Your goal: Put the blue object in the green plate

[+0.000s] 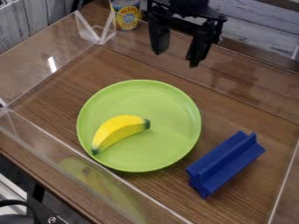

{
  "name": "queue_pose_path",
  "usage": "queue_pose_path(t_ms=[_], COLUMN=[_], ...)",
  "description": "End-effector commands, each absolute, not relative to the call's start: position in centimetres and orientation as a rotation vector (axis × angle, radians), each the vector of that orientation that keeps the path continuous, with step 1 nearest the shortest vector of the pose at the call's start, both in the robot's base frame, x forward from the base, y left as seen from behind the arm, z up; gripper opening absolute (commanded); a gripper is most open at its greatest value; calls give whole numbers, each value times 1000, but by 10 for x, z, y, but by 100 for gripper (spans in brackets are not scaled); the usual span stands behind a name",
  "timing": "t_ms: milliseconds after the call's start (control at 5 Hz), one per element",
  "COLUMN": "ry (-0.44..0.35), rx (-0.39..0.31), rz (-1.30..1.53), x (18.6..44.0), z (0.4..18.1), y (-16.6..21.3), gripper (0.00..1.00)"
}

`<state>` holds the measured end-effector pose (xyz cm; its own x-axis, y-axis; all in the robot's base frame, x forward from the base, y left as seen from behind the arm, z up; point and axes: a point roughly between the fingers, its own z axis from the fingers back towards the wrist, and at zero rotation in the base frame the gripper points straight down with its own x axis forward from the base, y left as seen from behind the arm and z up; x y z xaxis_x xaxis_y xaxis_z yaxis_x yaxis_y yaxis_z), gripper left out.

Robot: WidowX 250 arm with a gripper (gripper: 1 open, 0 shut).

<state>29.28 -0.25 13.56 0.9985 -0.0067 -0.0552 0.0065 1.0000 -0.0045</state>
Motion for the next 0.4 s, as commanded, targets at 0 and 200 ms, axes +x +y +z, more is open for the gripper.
queue_pose_path(t_ms=[0, 200], ry=[75, 69], rx=[-5, -10], rz=[-28, -49], x=[292, 274], z=[124, 123], y=[-6, -28], gripper=[100, 100])
